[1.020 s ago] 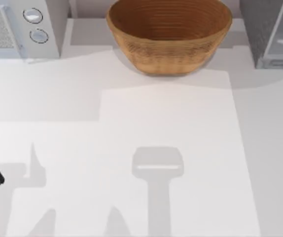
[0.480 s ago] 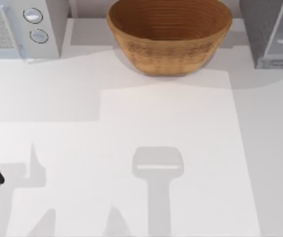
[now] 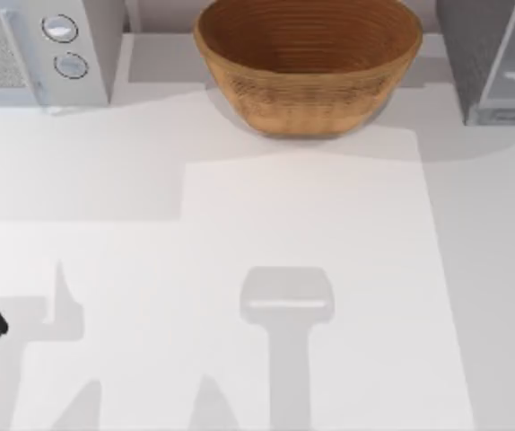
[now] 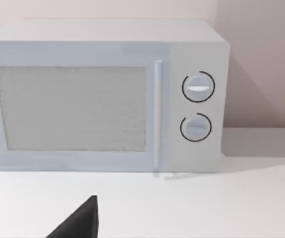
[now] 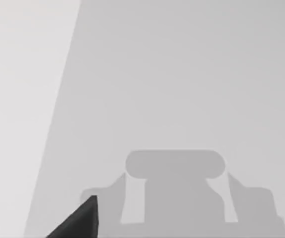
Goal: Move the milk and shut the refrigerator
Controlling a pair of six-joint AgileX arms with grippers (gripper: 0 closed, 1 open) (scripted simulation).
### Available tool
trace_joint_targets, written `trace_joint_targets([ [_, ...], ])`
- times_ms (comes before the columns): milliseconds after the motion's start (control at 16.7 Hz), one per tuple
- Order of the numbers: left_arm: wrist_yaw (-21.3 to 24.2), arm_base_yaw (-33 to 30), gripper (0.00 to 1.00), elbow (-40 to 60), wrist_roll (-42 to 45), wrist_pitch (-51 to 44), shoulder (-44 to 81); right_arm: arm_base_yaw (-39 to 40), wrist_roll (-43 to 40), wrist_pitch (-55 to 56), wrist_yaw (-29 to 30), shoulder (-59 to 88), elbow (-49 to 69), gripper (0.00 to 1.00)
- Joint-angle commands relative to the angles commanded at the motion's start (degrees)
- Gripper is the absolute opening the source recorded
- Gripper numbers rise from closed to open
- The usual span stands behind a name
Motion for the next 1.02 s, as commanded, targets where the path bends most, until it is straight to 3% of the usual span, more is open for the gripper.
trace_joint_targets([
  [300,0.0,0.0,1.0,0.0,0.0,0.0,0.0,-19.97,-20.86,1.53,-13.05,19.76,8.93,1.0],
  [780,0.0,0.0,1.0,0.0,0.0,0.0,0.0,-64.36,-75.78,1.85,-35.11,70.73,24.3,1.0],
  [1020,0.0,0.0,1.0,0.0,0.0,0.0,0.0,-84.01,-96.42,0.25,-43.18,93.39,30.23,1.0],
])
